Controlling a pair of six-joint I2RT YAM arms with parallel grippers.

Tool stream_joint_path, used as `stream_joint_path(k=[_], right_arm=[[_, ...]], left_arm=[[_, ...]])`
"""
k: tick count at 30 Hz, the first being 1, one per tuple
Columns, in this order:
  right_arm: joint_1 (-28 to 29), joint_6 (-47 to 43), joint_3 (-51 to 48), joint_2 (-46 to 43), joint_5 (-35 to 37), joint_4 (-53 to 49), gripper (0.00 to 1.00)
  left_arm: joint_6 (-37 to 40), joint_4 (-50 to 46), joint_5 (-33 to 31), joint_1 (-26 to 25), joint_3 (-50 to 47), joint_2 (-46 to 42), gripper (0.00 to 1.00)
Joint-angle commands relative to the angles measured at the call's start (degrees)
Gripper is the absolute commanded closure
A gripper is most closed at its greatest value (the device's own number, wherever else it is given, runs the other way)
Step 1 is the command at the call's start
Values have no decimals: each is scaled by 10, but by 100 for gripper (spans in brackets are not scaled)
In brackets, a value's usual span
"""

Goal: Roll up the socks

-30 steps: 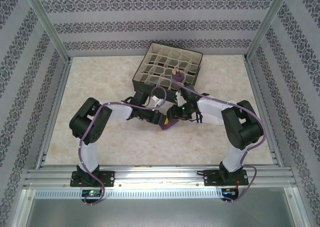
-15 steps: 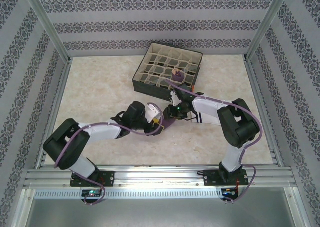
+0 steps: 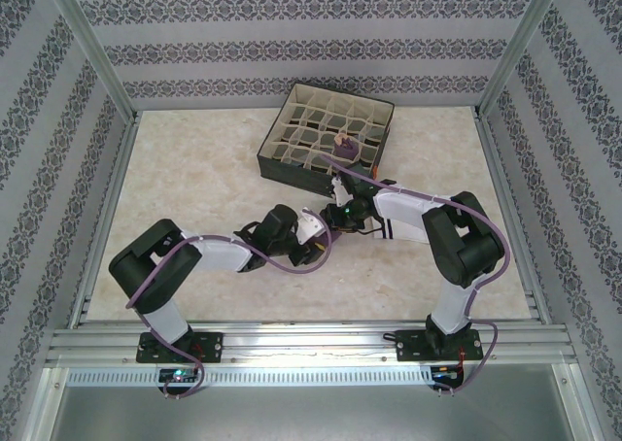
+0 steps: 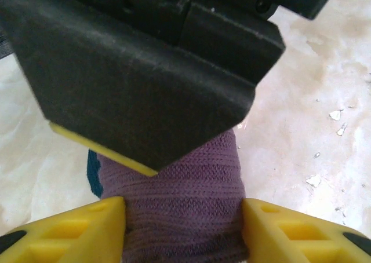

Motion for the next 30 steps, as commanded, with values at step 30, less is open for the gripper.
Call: stream_joint_path(k=[30], right_arm=[[-25, 211, -120, -201, 129, 2, 38]], left_arm=[[-168, -223, 93, 45, 117, 103, 97]])
